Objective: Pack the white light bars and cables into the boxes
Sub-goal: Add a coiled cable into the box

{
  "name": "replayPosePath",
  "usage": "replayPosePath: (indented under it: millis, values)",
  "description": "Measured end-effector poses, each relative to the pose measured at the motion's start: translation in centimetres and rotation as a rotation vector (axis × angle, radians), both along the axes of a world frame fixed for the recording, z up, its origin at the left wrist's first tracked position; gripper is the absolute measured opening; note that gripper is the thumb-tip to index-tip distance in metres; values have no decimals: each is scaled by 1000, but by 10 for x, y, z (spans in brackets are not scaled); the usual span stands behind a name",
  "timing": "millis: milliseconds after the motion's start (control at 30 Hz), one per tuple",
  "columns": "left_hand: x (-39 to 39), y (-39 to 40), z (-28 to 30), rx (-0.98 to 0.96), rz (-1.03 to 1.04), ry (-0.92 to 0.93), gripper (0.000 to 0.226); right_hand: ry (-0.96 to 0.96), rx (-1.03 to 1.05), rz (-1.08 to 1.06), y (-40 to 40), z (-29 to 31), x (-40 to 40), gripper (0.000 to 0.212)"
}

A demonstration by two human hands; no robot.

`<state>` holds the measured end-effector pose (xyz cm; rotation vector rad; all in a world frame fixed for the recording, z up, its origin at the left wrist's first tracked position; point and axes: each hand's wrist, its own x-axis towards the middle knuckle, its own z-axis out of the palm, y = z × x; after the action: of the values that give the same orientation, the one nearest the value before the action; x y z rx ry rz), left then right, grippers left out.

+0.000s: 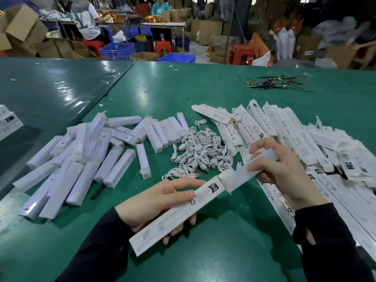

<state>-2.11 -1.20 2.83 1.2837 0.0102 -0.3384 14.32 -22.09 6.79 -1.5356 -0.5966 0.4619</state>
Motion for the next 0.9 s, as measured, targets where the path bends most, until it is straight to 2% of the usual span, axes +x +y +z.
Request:
replayPosePath:
  millis: [133, 300, 400, 533, 733, 900]
  values:
    - [0, 0, -2, -9, 11, 3, 44, 12, 24, 64, 5, -6, -1, 32]
    - [0, -4, -2, -38, -8, -16, 44, 131, 96, 50, 7, -3, -4, 21]
    - [1, -7, -3, -54, -10, -7, 42, 110, 20, 55, 8, -2, -5, 18]
    - [1, -7, -2, -44, -57, -2, 38, 125, 19, 42, 9, -3, -6, 18]
    - [-3, -6, -1, -70, -145, -22, 46, 93, -5, 69, 8, -3, -6, 21]
    - [-2, -4, -1, -96, -42, -9, 41, 78, 73, 59, 13, -5, -12, 22]
